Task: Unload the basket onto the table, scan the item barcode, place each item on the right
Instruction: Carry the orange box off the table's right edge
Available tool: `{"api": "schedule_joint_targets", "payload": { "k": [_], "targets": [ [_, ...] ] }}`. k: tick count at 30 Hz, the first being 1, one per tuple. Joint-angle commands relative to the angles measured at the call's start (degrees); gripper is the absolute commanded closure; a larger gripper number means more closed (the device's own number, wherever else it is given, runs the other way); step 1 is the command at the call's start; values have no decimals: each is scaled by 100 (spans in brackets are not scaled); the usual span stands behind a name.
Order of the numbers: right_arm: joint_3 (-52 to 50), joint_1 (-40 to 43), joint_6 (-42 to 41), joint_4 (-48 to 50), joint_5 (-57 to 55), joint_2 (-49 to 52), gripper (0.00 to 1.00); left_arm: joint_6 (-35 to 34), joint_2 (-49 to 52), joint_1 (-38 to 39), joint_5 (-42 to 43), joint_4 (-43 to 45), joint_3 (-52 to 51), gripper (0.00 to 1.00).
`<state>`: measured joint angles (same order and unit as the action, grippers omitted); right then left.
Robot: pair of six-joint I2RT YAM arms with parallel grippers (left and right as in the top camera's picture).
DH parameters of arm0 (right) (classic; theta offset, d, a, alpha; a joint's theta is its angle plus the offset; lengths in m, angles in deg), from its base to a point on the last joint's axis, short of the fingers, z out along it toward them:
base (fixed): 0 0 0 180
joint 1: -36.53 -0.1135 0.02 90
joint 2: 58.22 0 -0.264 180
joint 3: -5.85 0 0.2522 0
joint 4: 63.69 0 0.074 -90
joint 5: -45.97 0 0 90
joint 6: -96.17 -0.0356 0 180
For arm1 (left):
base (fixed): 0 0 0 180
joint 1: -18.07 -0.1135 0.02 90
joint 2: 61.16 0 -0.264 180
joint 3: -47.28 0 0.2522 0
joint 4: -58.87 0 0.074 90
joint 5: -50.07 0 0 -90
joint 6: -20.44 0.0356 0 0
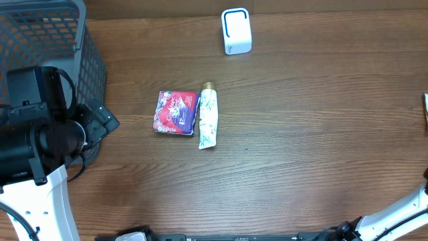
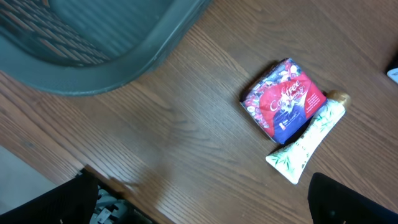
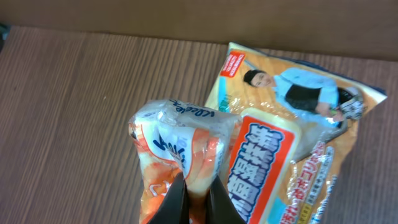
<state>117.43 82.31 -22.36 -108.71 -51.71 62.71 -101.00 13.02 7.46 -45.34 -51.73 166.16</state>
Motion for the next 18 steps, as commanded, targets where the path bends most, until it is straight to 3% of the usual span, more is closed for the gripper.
{"api": "schedule_joint_targets", "payload": {
  "k": [1,18],
  "targets": [
    [-37,-122,-42,122,146,22,96,-90,9,-28,-55,2,-4,0],
    [-37,-494,-44,560,697,455,96,-90,9,-28,-55,2,-4,0]
  ]
}}
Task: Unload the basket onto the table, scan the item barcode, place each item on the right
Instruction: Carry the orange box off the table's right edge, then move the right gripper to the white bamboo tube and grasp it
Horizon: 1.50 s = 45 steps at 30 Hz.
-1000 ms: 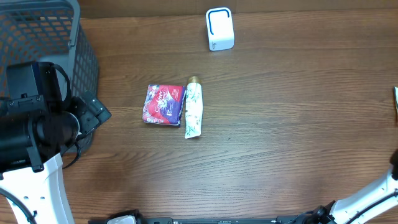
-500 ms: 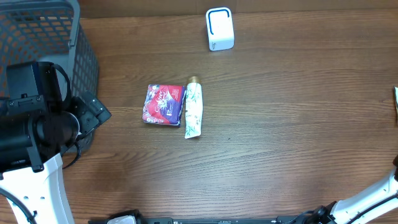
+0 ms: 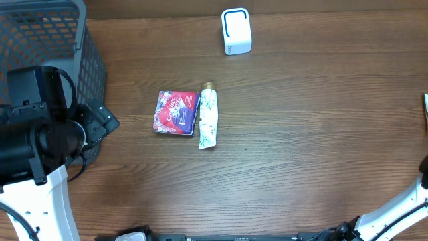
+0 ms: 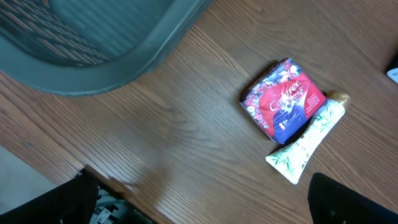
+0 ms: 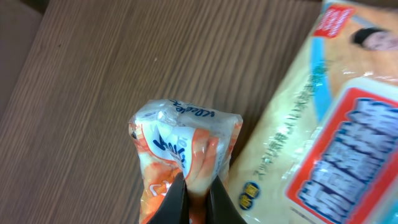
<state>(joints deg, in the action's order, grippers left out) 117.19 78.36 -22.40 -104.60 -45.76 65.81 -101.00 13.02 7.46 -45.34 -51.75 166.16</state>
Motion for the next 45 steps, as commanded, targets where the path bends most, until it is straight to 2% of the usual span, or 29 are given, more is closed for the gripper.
{"api": "schedule_joint_targets", "payload": {
  "k": [1,7,8,11,12,13,14,15,16,17,24,27,30,34,36,38,40,43,45],
  "targets": [
    [-13,-127,-39,203,101,190,96,-90,9,-28,-55,4,-4,0],
    [-13,-170,-39,278,122,411,95,-90,9,-28,-55,4,-4,0],
    [-13,-170,-35,271,109,426,91,-90,9,-28,-55,7,-4,0],
    [-11,-168,-28,262,81,424,86,-90,9,-28,-55,4,-4,0],
    [-7,-157,11,240,83,424,78,-90,9,-28,-55,4,-4,0],
    [-4,-157,24,210,76,424,64,-90,9,-28,-55,7,-4,0],
    [4,-157,103,162,79,422,42,-90,9,-28,-55,7,-4,0],
    [24,-157,166,116,76,413,27,-90,9,-28,-55,4,-4,0],
    [66,-157,236,48,74,404,14,-90,9,-28,-55,4,-4,0],
    [109,-157,302,-22,76,385,12,-90,9,-28,-55,7,-4,0],
    [632,-166,328,-647,57,-256,9,-90,9,-28,-55,4,-4,0],
    [769,-199,330,-748,387,-634,7,-90,9,-28,-55,4,-4,0],
    [778,-267,330,-793,1958,-1224,6,-90,9,-28,-55,7,-4,0],
    [778,-446,330,-1064,4347,-1495,5,-90,9,-28,-55,7,-4,0],
    [776,-616,332,-1364,5178,-1495,5,-90,9,-28,-55,4,-4,0],
    [752,-887,354,-1845,5460,-1478,5,-90,9,-28,-55,4,-4,0],
    [726,-1250,693,-2365,5436,-1467,5,-90,9,-28,-55,4,-4,0],
    [632,-1976,1749,-2964,5401,-1462,5,-90,9,-28,-55,4,-4,0],
    [560,-2481,2144,-3254,5051,-1462,5,-90,9,-28,-55,4,-4,0]
  ]
}}
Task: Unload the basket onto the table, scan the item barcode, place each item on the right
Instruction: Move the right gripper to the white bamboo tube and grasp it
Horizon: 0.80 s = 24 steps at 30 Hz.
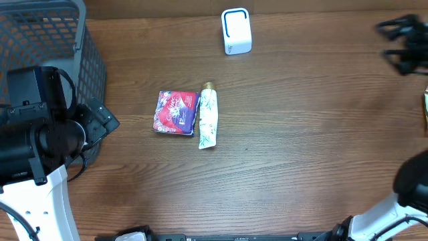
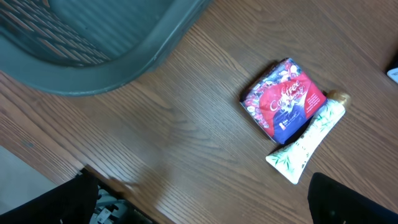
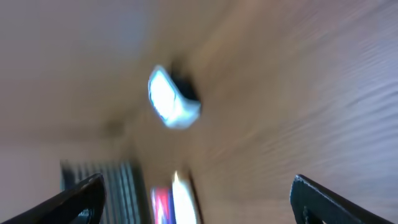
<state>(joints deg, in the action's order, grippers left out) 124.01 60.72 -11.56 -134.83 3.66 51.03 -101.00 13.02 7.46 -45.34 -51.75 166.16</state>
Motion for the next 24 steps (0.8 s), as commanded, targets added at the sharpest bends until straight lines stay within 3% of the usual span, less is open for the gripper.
{"api": "schedule_joint_targets", "payload": {
  "k": [1,4,9,16,24],
  "targets": [
    [-153,-1043,1075,-369,-299,15,8,-90,9,-28,-55,7,-4,0],
    [-181,-1989,1071,-529,-1574,28,15,-90,9,-28,-55,7,-4,0],
    [-181,-3917,1005,-448,-3705,125,18,-90,9,-28,-55,4,-4,0],
    [-181,-5654,404,-57,-4927,463,22,-90,9,-28,-55,4,-4,0],
    [-181,-6846,-308,232,-6133,1051,24,-90,9,-28,-55,7,-4,0]
  ]
}}
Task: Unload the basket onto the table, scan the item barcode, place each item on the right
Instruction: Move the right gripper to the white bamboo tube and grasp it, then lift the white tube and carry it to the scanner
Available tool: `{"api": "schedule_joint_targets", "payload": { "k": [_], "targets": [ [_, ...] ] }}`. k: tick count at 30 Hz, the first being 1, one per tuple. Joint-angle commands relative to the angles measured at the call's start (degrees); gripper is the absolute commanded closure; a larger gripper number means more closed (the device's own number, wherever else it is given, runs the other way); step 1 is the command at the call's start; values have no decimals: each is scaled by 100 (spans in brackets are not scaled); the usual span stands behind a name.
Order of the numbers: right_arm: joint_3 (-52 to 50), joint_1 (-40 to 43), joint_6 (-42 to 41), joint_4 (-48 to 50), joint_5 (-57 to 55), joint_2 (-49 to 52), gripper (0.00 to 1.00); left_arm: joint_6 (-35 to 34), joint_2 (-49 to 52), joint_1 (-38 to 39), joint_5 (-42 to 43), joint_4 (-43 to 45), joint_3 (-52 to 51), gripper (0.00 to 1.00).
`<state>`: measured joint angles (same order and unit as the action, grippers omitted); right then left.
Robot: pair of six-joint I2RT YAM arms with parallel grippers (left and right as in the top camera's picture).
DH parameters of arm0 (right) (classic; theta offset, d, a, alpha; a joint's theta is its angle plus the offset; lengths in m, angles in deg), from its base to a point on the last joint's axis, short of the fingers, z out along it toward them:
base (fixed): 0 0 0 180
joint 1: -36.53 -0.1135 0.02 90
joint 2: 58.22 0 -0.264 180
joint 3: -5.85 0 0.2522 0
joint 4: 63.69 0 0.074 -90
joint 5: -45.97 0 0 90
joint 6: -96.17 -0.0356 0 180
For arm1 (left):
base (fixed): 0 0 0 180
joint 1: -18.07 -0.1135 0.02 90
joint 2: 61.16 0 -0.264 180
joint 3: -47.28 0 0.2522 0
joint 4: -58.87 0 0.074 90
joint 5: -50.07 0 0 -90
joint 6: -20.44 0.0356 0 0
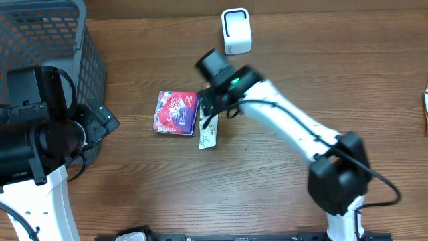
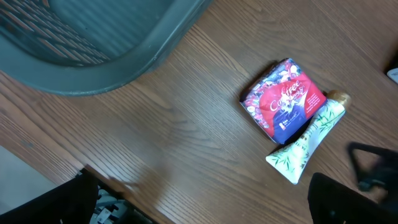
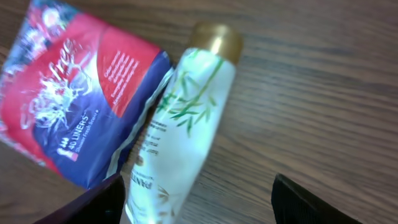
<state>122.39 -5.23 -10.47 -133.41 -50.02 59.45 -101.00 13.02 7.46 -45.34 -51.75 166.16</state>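
Observation:
A white tube (image 3: 189, 127) with bamboo print and a gold cap lies on the table beside a red and blue packet (image 3: 78, 102). My right gripper (image 3: 199, 208) is open just above the tube, its dark fingers (image 3: 99, 202) either side of the tube's lower end. In the overhead view the right gripper (image 1: 209, 115) covers the tube's (image 1: 207, 134) upper half, next to the packet (image 1: 175, 112). A white scanner (image 1: 236, 31) stands at the back. My left gripper (image 2: 199, 211) is open and empty, hovering left of the items (image 2: 284, 102).
A grey mesh basket (image 1: 40, 40) stands at the back left, beside the left arm. The edge of a yellow bag (image 1: 425, 110) shows at the far right. The right arm (image 1: 294, 127) stretches diagonally across the table's middle.
My right gripper has gone from the back right corner, open and blurred, to just above the white tube at the middle. The left arm, the packet and the tube have not moved.
My right gripper was shut on a small orange and white snack pack over a large yellow bag at the far right, and still held it at the second moment. Then it was open and empty at the back right. Now it is open over the tube.

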Motion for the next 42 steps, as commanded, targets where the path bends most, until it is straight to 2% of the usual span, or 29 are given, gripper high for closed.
{"api": "schedule_joint_targets", "payload": {
  "k": [1,9,22,33,39,42],
  "targets": [
    [-20,-378,-446,151,-798,275,25,-90,9,-28,-55,4,-4,0],
    [-20,-918,-487,496,-1508,603,25,-90,9,-28,-55,4,-4,0],
    [-50,-927,-636,476,-1565,1121,27,-90,9,-28,-55,7,-4,0],
    [-57,-662,-636,463,-1947,1333,33,-90,9,-28,-55,4,-4,0],
    [-55,-442,-743,337,-1928,1360,52,-90,9,-28,-55,4,-4,0],
    [-55,-348,-741,264,-1926,1360,67,-90,9,-28,-55,9,-4,0]
  ]
}}
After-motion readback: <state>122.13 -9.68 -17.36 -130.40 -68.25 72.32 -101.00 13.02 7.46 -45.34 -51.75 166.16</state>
